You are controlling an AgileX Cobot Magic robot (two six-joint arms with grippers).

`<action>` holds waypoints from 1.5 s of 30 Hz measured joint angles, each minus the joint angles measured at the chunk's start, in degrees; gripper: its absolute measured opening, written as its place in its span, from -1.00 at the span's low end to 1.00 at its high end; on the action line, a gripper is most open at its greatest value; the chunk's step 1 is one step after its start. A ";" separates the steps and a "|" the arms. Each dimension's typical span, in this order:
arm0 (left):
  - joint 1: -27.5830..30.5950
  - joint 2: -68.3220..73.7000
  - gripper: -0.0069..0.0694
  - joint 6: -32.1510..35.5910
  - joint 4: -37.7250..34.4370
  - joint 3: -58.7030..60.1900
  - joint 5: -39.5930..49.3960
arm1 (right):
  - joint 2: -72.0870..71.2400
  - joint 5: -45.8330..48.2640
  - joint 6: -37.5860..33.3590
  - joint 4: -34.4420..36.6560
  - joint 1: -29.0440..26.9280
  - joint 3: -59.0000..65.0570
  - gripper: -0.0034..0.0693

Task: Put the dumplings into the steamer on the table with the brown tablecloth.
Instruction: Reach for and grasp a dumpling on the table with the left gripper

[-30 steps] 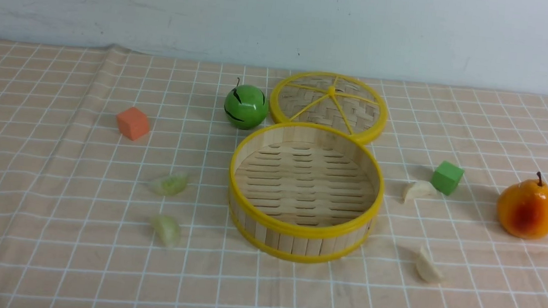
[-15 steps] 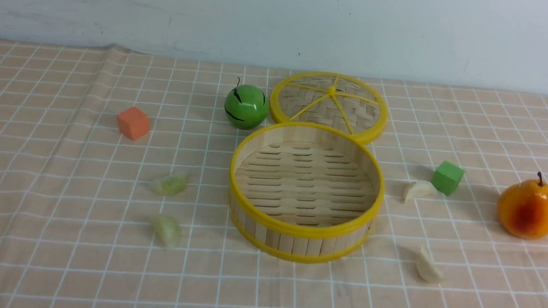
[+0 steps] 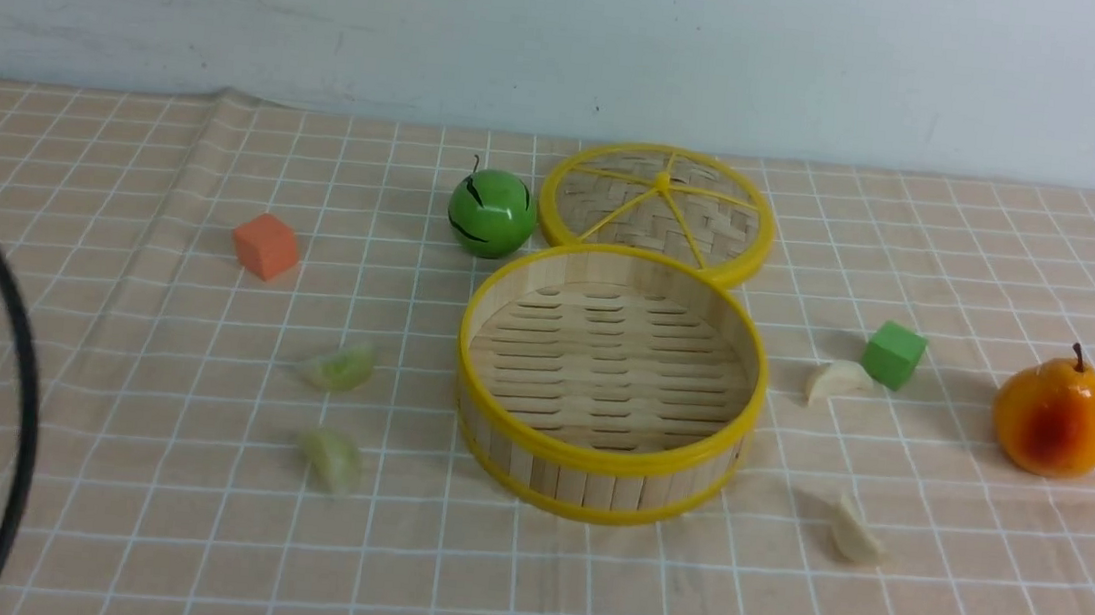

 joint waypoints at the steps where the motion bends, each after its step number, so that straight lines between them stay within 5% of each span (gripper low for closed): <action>1: 0.00 3.35 -0.86 -2.82 1.41 -0.96 3.28 | 2.82 2.85 1.47 0.00 0.00 0.00 -0.95; 13: 0.00 12.88 -0.86 -11.49 7.31 -4.84 11.04 | 7.35 0.43 11.36 -0.05 0.12 0.00 -0.94; 32: 0.00 15.28 -0.86 -11.80 7.13 -4.91 11.04 | 7.35 0.19 12.76 -1.20 8.52 0.00 -0.91; 45: 0.00 15.28 -0.86 -11.80 7.13 -4.91 11.04 | 7.35 0.26 12.89 -1.99 8.66 0.00 -0.87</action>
